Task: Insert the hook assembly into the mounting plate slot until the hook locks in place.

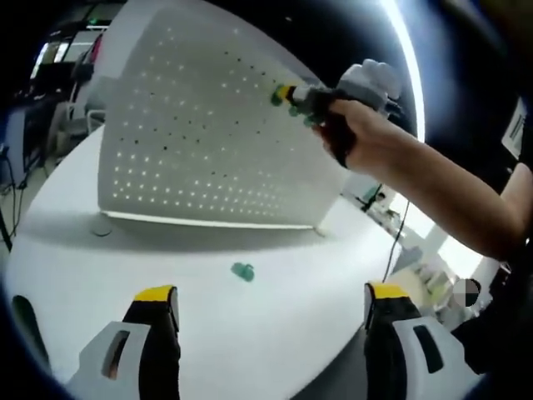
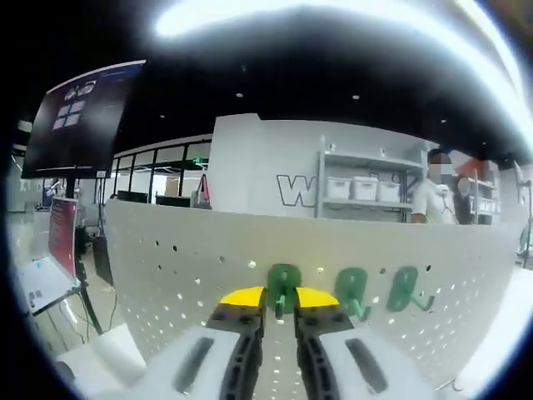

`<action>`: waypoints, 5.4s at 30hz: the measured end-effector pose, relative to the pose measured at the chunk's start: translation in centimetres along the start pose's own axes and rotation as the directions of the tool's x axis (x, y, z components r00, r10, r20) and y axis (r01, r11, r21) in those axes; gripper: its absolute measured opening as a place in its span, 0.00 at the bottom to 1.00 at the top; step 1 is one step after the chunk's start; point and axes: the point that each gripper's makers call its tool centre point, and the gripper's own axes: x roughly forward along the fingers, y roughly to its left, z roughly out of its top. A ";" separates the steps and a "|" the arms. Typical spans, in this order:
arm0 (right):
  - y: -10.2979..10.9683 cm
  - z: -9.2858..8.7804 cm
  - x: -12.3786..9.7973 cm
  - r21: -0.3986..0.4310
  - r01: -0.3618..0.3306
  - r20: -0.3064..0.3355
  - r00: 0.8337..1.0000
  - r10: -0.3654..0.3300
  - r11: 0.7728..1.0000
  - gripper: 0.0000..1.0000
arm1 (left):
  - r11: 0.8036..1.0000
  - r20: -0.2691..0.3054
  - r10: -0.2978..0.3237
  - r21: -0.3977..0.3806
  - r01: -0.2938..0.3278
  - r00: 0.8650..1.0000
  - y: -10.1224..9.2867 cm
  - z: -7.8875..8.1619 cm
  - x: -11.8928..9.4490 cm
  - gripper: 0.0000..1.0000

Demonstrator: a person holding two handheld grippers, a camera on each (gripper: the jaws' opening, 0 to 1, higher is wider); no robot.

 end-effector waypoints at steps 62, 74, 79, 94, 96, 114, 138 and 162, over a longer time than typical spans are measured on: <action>-1.8 -19.2 -21.0 -0.046 -0.392 -0.455 0.827 0.331 0.919 0.12 | 1.000 -0.142 0.000 0.007 0.001 0.990 -1.8 -5.1 -0.3 0.90; -0.2 -24.2 -17.5 -0.042 -0.513 -0.560 0.723 0.405 0.857 0.10 | 0.999 -0.159 0.032 -0.029 -0.038 0.987 0.5 -5.3 -0.5 0.88; 1.2 -26.2 -16.0 -0.043 -0.577 -0.597 0.669 0.442 0.815 0.10 | 0.998 -0.169 0.033 -0.044 -0.041 0.985 1.1 -5.4 -0.3 0.87; 4.3 -29.9 -13.6 -0.035 -0.670 -0.657 0.575 0.488 0.741 0.08 | 0.995 -0.195 0.054 -0.074 -0.069 0.979 2.9 -5.9 -0.3 0.85; 4.7 -30.1 -13.3 -0.040 -0.684 -0.659 0.566 0.495 0.729 0.08 | 0.994 -0.198 0.054 -0.077 -0.071 0.979 3.0 -6.1 -0.2 0.85; 8.4 -29.8 -11.7 0.013 -0.771 -0.645 0.480 0.594 0.637 0.02 | 0.992 -0.211 0.064 -0.098 -0.086 0.975 3.1 -6.8 -0.3 0.82; 4.8 -19.0 -11.9 0.294 -0.436 -0.378 0.764 0.522 0.851 0.00 | 0.993 -0.159 0.091 -0.058 -0.101 0.983 2.3 -2.8 1.5 0.81; 7.7 -13.2 -18.8 0.420 -0.370 -0.210 0.849 0.485 0.829 0.00 | 0.995 -0.094 0.020 -0.096 -0.029 0.995 -2.1 0.3 4.8 0.54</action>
